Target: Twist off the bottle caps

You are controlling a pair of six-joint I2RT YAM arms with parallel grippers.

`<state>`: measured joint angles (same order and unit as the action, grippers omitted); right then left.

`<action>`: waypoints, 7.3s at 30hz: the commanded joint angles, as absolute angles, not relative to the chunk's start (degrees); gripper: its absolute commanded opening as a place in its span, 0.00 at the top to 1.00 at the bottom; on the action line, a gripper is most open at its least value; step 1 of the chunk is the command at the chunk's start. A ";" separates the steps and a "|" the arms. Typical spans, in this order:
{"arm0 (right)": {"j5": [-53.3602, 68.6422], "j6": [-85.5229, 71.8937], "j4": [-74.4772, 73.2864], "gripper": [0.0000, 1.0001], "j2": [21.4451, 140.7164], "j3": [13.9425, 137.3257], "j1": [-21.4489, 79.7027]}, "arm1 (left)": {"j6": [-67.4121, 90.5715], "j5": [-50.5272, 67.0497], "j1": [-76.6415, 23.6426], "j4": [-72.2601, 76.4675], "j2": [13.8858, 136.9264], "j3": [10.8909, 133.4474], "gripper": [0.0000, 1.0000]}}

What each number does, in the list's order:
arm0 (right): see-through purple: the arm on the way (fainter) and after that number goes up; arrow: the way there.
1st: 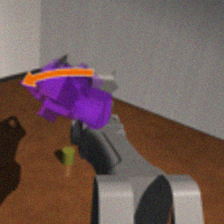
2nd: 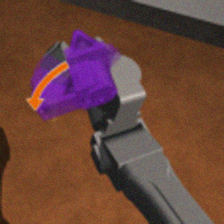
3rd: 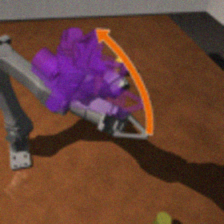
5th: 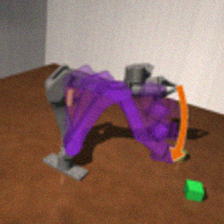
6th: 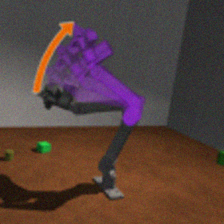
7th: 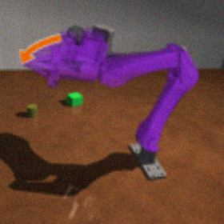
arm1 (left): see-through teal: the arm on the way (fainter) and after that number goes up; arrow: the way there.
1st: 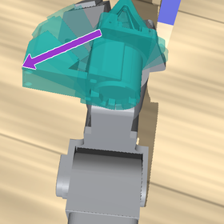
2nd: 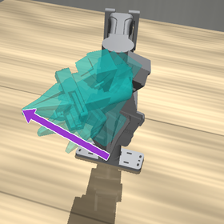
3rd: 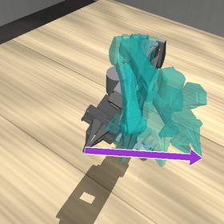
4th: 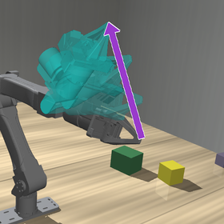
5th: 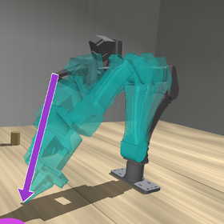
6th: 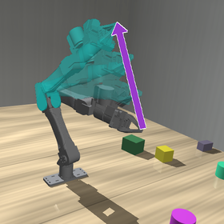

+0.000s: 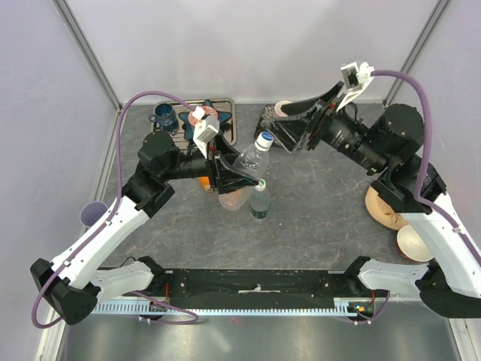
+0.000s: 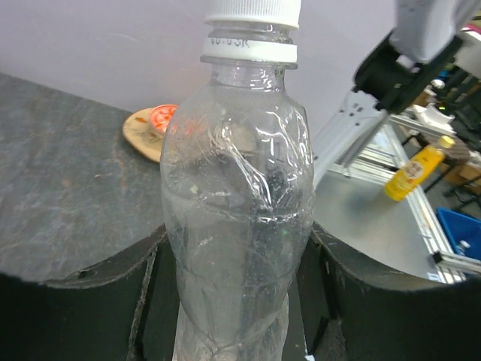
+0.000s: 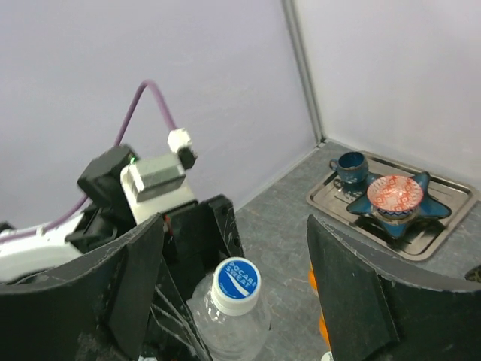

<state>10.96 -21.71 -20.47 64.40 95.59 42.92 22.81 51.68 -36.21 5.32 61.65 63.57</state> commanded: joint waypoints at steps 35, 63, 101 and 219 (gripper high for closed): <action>-0.26 -34.80 -29.97 0.23 76.20 101.87 43.15 | -2.72 -14.85 -56.78 -0.26 59.50 63.98 0.64; 3.69 -33.05 -28.92 0.93 74.27 96.86 43.15 | -3.16 -15.03 -56.95 -0.26 58.45 63.19 0.64; 56.00 -31.82 9.76 1.00 58.80 87.97 43.07 | 59.77 76.99 -30.59 43.24 71.46 65.39 0.64; 20.93 -33.40 -11.34 0.96 65.39 79.54 39.82 | 20.40 47.73 -31.47 1.95 57.04 60.56 0.51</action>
<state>22.37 -34.20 -12.53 66.59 78.91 39.90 22.20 49.43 -31.24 2.68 58.43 57.91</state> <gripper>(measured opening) 0.404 0.605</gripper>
